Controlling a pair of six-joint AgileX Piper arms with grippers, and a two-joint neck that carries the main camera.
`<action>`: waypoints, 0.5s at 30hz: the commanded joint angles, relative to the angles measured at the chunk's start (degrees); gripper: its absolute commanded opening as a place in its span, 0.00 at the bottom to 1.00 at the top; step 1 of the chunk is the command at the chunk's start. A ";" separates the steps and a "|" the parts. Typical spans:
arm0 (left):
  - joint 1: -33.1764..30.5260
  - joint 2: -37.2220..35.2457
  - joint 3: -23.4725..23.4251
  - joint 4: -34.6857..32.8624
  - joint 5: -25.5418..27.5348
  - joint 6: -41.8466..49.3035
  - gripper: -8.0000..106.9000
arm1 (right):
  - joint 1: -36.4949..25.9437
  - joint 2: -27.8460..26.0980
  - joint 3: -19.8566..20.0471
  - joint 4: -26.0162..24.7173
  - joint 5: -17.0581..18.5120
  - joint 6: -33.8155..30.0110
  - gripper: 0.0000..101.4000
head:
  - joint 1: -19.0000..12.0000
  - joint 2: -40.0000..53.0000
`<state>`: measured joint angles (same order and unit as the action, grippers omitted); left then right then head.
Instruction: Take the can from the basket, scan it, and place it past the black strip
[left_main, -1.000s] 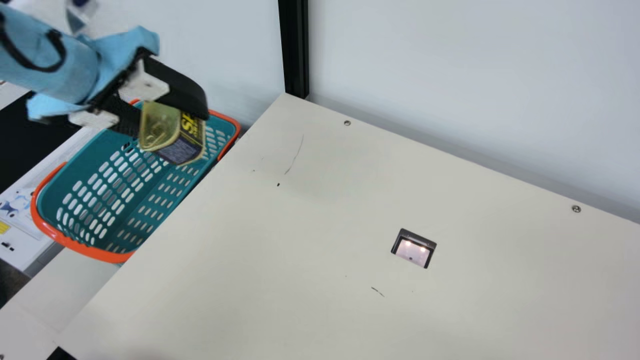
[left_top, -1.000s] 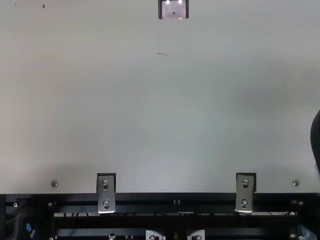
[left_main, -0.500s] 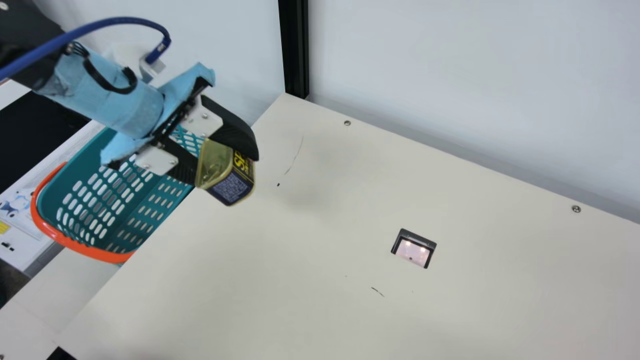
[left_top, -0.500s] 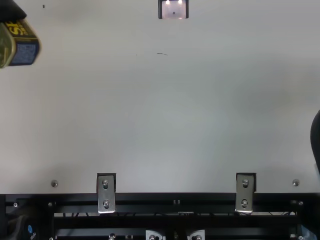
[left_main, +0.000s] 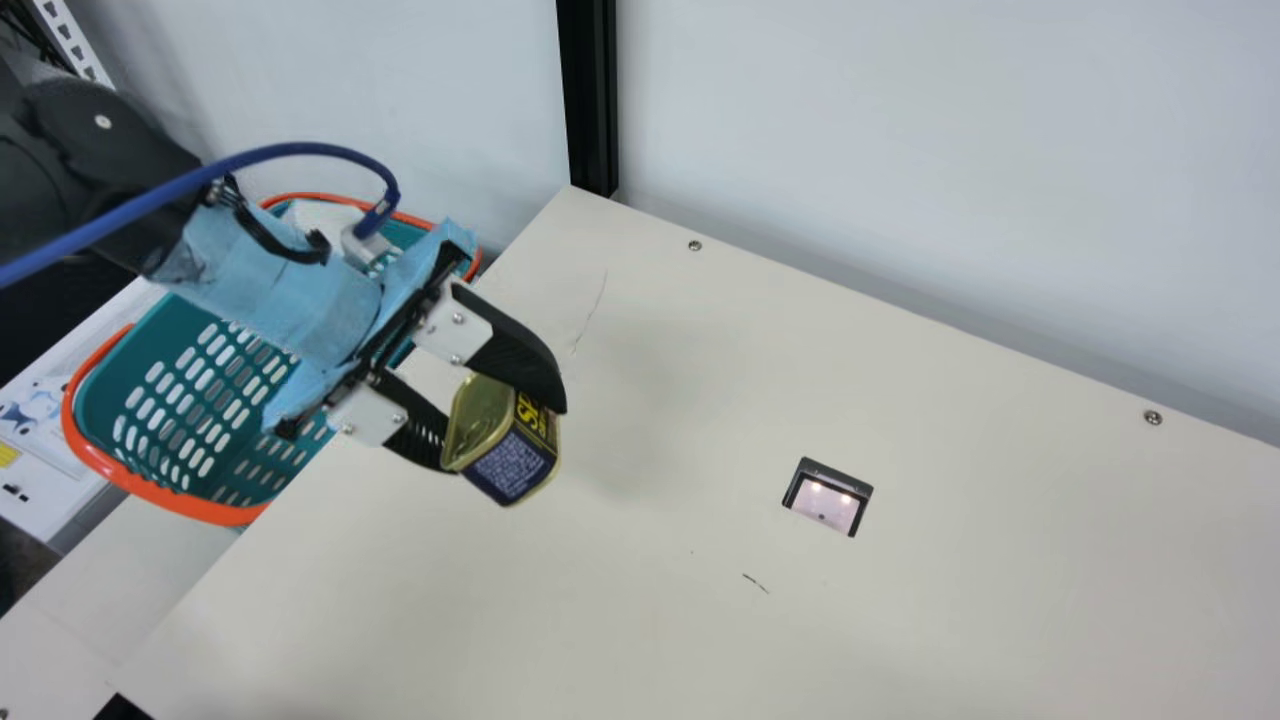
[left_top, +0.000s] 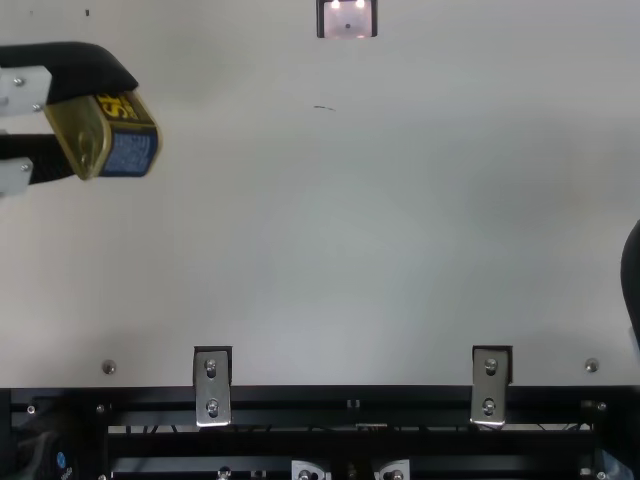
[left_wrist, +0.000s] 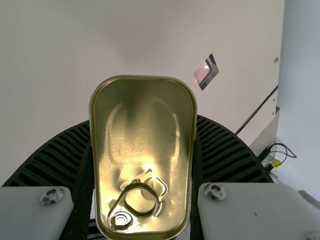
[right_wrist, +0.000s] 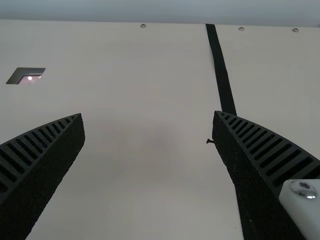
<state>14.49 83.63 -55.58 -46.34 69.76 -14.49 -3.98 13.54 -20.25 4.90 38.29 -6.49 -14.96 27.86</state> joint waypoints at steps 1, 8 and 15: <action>-0.02 0.07 1.30 -2.24 0.14 0.65 0.16 | 0.00 0.00 0.00 0.00 0.00 0.00 1.00 | -1.78 0.63; -0.75 -0.48 2.92 -5.67 0.19 -0.24 0.16 | 0.00 0.00 0.00 0.00 0.00 0.00 1.00 | -1.78 0.63; -0.75 -0.48 2.92 -5.74 0.05 -0.24 0.16 | 0.00 0.00 0.00 0.00 0.00 0.00 1.00 | -1.78 0.63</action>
<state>13.74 83.15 -52.66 -51.98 69.71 -14.73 -3.98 13.54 -20.25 4.90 38.29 -6.49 -14.96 27.86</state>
